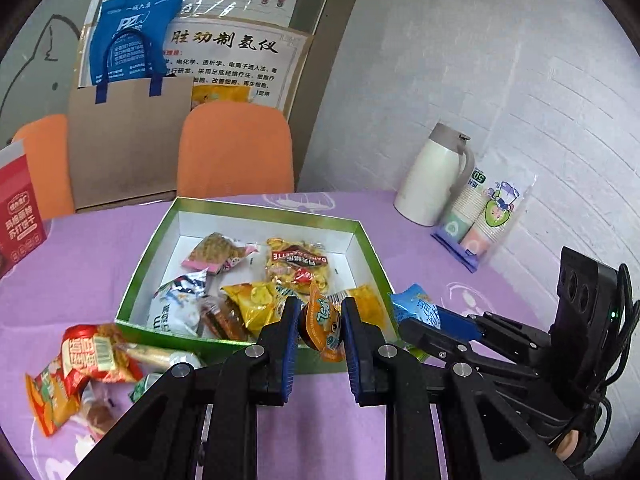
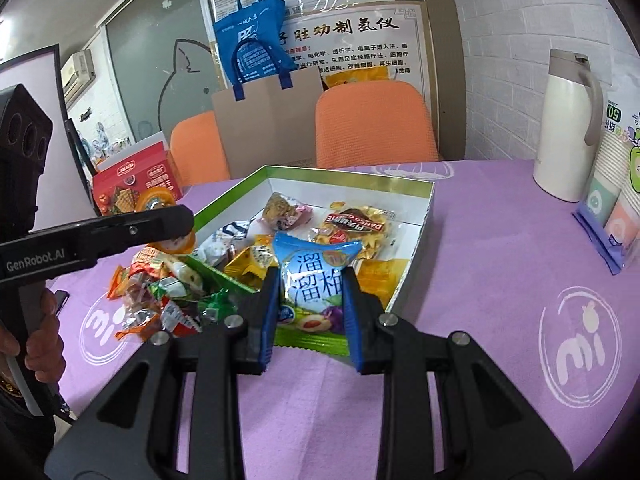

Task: Organize snacks
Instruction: 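Carry the plum pack and orange snack into the green box and open both tools, then withdraw both tools from the box back toward the snack pile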

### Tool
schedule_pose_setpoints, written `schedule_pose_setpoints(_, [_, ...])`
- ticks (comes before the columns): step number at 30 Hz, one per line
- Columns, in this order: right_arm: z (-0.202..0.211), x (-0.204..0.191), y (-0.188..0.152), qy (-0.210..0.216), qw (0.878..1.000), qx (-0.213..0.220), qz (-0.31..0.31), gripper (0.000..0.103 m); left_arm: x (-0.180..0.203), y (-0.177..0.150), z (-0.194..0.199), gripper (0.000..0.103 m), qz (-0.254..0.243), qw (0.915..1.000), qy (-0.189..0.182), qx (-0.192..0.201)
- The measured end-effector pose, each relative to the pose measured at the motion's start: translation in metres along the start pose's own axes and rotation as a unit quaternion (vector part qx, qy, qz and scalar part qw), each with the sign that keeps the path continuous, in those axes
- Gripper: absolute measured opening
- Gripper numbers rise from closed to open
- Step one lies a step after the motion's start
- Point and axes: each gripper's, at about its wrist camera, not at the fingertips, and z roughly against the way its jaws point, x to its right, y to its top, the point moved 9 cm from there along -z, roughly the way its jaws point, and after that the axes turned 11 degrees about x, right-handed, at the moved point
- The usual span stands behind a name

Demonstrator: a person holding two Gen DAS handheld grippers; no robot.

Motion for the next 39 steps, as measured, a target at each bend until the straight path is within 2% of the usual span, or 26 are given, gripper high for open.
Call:
schedule_pose_setpoints(6, [-0.03, 0.017, -0.002, -0.015, 1.0, -0.013, 0.001, 0.031, 0.0, 0.013, -0.052, 0.02, -0.008, 0.9997, 0.006, -0.022])
schedule_pose_setpoints(13, [-0.059, 0.018, -0.006, -0.009, 0.999, -0.027, 0.027, 0.032, -0.012, 0.005, -0.091, 0.021, 0.0, 0.9985, 0.018, -0.052])
schedule_pose_setpoints(15, [-0.063, 0.017, -0.006, -0.014, 0.999, -0.022, 0.046, 0.039, -0.015, 0.001, -0.096, 0.021, 0.0, 0.9982, 0.021, -0.057])
schedule_pose_setpoints(16, [-0.064, 0.016, -0.005, -0.016, 0.998, -0.018, 0.054, 0.054, -0.016, 0.0, -0.097, 0.021, 0.001, 0.9982, 0.021, -0.057])
schedule_pose_setpoints(17, [-0.062, 0.016, -0.004, -0.021, 0.998, -0.009, 0.06, 0.069, -0.018, 0.0, -0.098, 0.025, 0.001, 0.9982, 0.023, -0.056])
schedule_pose_setpoints(19, [-0.057, 0.017, -0.001, -0.031, 0.997, 0.013, 0.074, 0.076, -0.023, 0.0, -0.098, 0.054, 0.006, 0.9981, 0.028, -0.054])
schedule_pose_setpoints(20, [-0.054, 0.017, 0.0, -0.033, 0.996, 0.019, 0.082, 0.079, -0.026, 0.0, -0.096, 0.081, 0.011, 0.9981, 0.037, -0.049])
schedule_pose_setpoints(21, [-0.053, 0.018, 0.0, -0.035, 0.995, 0.022, 0.086, 0.081, -0.032, 0.002, -0.092, 0.091, 0.017, 0.9978, 0.055, -0.034])
schedule_pose_setpoints(23, [-0.051, 0.02, -0.001, -0.041, 0.995, 0.023, 0.089, 0.093, -0.039, 0.007, -0.086, 0.095, 0.015, 0.9965, 0.082, -0.009])
schedule_pose_setpoints(24, [-0.051, 0.019, -0.002, -0.042, 0.995, 0.02, 0.087, 0.095, -0.042, 0.007, -0.085, 0.1, 0.013, 0.9957, 0.091, -0.01])
schedule_pose_setpoints(29, [-0.047, 0.01, -0.006, -0.025, 0.997, 0.003, 0.074, 0.097, -0.047, 0.004, -0.077, 0.101, 0.004, 0.994, 0.109, -0.014])
schedule_pose_setpoints(32, [-0.035, 0.0, -0.001, -0.026, 0.996, 0.018, 0.089, 0.102, -0.045, 0.005, -0.065, 0.101, 0.0, 0.9942, 0.107, -0.009])
schedule_pose_setpoints(36, [-0.014, -0.015, 0.003, -0.022, 0.994, 0.036, 0.1, 0.102, -0.042, 0.007, -0.04, 0.101, -0.005, 0.9938, 0.111, -0.005])
schedule_pose_setpoints(39, [-0.002, -0.026, 0.0, -0.003, 0.995, 0.041, 0.093, 0.102, -0.044, 0.009, -0.013, 0.101, -0.004, 0.9927, 0.12, 0.009])
